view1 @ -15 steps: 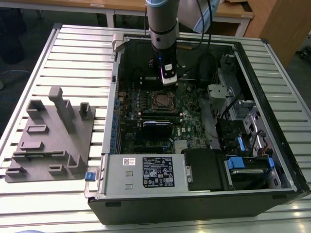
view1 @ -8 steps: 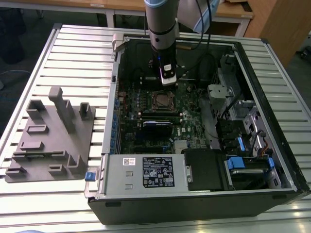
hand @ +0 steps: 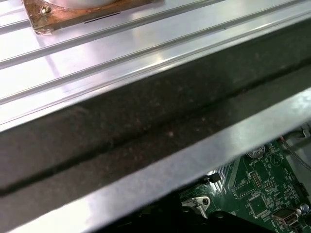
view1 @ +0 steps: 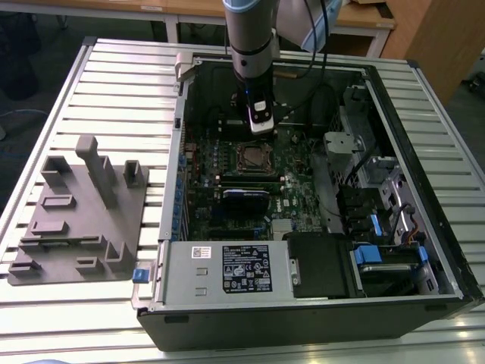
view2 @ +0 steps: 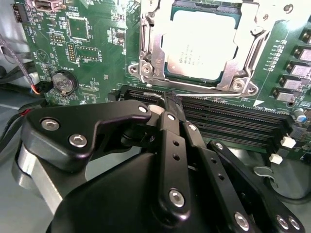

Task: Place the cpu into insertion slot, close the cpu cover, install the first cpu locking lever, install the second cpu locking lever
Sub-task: 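Install the first cpu locking lever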

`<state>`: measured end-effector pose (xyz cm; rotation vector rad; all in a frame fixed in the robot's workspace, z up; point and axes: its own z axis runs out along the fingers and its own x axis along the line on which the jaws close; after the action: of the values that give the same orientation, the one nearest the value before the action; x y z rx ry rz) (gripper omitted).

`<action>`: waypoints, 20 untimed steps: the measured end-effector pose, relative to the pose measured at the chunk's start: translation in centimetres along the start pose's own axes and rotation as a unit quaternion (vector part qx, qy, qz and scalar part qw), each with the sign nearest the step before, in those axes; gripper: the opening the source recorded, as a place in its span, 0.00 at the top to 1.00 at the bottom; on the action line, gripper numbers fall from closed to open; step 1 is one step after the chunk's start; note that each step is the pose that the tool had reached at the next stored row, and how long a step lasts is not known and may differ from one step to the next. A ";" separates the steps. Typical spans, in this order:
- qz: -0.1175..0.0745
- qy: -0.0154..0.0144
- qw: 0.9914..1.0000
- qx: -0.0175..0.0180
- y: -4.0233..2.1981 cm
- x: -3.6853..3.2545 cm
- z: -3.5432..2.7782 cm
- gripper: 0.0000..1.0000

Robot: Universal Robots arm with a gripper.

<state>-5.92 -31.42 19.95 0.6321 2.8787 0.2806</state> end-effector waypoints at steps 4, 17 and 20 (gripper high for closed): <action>-0.001 -0.003 1.000 0.005 -0.03 0.02 0.11 0.89; -0.007 -0.013 1.000 0.027 -0.09 0.05 0.39 0.89; -0.007 -0.013 1.000 0.027 -0.09 0.05 0.40 0.89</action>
<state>-5.92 -31.42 19.54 0.6209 2.8739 0.1917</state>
